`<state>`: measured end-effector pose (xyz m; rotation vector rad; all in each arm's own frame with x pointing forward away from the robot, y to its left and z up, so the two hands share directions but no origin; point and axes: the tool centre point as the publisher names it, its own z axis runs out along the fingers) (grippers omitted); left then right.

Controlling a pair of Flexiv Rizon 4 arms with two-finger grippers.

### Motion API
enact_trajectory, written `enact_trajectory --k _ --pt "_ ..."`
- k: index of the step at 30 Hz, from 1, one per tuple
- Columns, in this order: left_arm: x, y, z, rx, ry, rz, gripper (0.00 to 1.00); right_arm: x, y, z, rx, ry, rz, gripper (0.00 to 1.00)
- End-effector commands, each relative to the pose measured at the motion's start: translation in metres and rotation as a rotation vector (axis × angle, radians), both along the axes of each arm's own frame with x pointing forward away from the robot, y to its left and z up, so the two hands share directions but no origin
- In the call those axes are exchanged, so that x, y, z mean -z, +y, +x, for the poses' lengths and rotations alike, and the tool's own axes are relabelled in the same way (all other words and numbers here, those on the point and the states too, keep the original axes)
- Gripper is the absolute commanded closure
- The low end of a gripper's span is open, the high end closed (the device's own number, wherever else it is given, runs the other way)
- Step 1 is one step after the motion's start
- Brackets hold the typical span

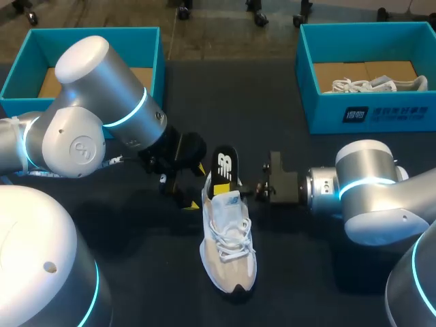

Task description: Take the shoe out of the shoebox, open the shoe tongue, remove and reinsert the insole, then place the shoe into the shoebox

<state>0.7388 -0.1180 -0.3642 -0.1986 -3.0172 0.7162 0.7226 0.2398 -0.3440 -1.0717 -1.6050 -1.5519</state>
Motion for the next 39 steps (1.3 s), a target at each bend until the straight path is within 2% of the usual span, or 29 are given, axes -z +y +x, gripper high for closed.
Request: enact_trajectory --k 1,12,14,16,17,18,23,27,33,39 --pt "0.0 -0.001 0.0 0.0 0.0 0.002 0.0 -0.011 0.0 0.001 -0.001 -0.029 -0.032 0.61" --pt "0.0 -0.001 0.0 0.0 0.0 0.002 0.0 -0.019 -0.005 0.021 -0.024 -0.057 -0.039 0.67" --pt "0.0 -0.001 0.0 0.0 0.0 0.002 0.0 -0.02 -0.006 0.023 -0.029 -0.059 -0.036 0.73" --pt "0.0 -0.001 0.0 0.0 0.0 0.002 0.0 -0.02 -0.007 0.026 -0.029 -0.06 -0.034 0.84" --pt "0.0 -0.001 0.0 0.0 0.0 0.002 0.0 -0.02 -0.009 0.028 -0.026 -0.059 -0.03 0.97" --pt "0.0 -0.001 0.0 0.0 0.0 0.002 0.0 -0.018 -0.01 0.03 -0.022 -0.054 -0.027 1.0" --pt "0.0 -0.001 0.0 0.0 0.0 0.002 0.0 -0.009 -0.012 0.03 -0.019 -0.023 -0.01 1.0" --pt "0.0 -0.001 0.0 0.0 0.0 0.002 0.0 -0.001 -0.009 0.017 -0.007 -0.003 -0.008 1.0" --pt "0.0 -0.001 0.0 0.0 0.0 0.002 0.0 0.016 -0.005 -0.004 0.001 0.072 -0.008 1.0" --pt "0.0 -0.001 0.0 0.0 0.0 0.002 0.0 0.022 -0.004 -0.012 0.001 0.095 0.0 1.0"
